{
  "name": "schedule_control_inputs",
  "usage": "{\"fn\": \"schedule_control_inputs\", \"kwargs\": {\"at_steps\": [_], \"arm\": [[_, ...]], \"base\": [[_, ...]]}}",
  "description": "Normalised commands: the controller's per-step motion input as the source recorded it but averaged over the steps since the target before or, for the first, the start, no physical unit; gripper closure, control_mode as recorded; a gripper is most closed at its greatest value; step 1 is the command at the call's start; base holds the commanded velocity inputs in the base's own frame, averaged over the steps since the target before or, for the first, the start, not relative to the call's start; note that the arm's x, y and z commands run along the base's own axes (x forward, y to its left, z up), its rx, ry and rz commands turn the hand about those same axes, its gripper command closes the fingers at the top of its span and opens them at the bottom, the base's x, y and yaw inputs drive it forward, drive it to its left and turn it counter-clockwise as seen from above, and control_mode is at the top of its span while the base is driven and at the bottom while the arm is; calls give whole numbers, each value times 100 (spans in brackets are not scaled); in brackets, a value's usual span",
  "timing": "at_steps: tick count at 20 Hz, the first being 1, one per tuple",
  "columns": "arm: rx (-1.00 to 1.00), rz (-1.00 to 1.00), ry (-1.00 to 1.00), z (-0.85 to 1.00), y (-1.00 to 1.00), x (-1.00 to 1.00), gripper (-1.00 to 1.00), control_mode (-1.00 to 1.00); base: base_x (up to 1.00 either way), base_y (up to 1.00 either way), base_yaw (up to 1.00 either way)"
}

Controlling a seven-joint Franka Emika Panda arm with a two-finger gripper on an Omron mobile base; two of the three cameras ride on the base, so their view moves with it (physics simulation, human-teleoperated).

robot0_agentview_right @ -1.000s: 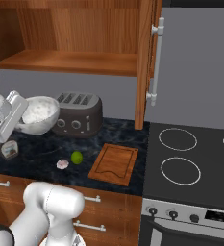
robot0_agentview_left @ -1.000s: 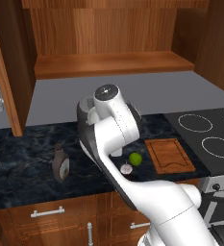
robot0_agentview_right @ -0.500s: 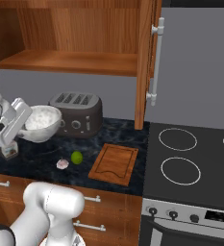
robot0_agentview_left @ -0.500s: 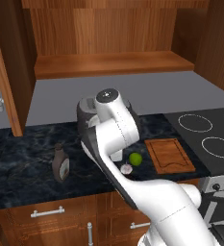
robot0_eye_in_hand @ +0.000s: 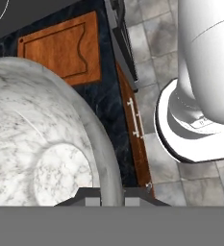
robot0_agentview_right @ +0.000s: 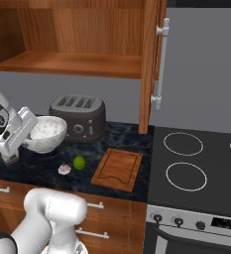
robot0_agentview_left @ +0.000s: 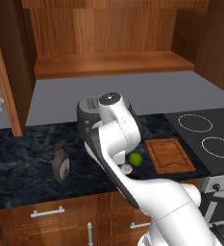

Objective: Open the cabinet. Place the bowl and condiment on the counter. Then place the lime and garlic on the cutting board.

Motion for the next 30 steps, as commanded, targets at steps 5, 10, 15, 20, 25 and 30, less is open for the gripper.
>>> {"fn": "schedule_control_inputs", "kwargs": {"at_steps": [5, 10, 15, 20, 25, 30], "arm": [[1, 0, 3, -24, -4, 3, 100, -100], [2, 1, 1, -29, 0, 14, 100, -100], [2, 1, 1, -26, 0, 18, 100, -100], [2, 2, 0, -22, 0, 20, 100, -100], [1, 2, 0, -19, 0, 14, 100, -100], [0, 2, 1, -19, 0, 11, 100, -100]], "base": [[0, 0, 0], [0, 0, 0], [0, 0, 0], [0, 0, 0], [0, 0, 0], [0, 0, 0]]}}
